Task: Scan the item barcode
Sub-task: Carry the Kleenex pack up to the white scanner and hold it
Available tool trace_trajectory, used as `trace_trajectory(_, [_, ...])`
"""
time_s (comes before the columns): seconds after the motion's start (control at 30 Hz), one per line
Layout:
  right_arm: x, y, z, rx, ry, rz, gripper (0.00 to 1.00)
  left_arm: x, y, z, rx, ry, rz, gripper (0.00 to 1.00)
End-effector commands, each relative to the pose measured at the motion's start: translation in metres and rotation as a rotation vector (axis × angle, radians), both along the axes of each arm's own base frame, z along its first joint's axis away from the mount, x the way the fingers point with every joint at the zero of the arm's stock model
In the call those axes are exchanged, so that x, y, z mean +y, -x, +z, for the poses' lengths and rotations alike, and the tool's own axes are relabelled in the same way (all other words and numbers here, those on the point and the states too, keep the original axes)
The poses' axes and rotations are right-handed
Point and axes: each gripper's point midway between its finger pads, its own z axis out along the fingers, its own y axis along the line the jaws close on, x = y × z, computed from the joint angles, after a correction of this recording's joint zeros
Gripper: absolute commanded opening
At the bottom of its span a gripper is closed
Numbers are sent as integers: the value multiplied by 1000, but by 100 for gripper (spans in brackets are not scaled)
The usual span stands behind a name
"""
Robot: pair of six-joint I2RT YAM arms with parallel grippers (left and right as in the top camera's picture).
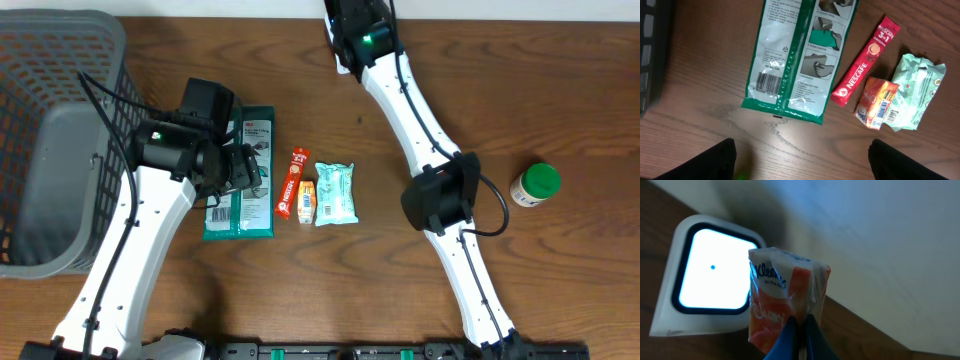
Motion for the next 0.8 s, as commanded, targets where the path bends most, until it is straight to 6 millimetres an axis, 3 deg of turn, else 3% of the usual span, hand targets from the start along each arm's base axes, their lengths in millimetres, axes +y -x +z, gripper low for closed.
trace_trajectory(0.0, [11, 4, -31, 53, 65, 31, 1, 0, 0, 3, -11, -6, -4, 85])
trace_trajectory(0.17, [9, 6, -49, 88, 83, 30, 1, 0, 0, 3, -11, -6, -4, 85])
trace_trajectory(0.27, [4, 3, -48, 79, 75, 22, 1, 0, 0, 3, -11, -6, -4, 85])
trace_trajectory(0.37, [-1, 1, -31, 50, 64, 7, 1, 0, 0, 3, -11, -6, -4, 85])
trace_trajectory(0.47, [-6, 10, 4, 36, 52, 1, 1, 0, 0, 3, -11, -6, -4, 85])
trace_trajectory(0.53, [-11, 24, 27, 49, 38, -6, 1, 0, 0, 3, -11, -6, -4, 85])
trace_trajectory(0.63, [-23, 65, 66, 105, -47, -49, 1, 0, 0, 3, -11, -6, -4, 85])
trace_trajectory(0.77, [-36, 128, 85, 299, -167, -26, 1, 0, 0, 3, -11, -6, -4, 85])
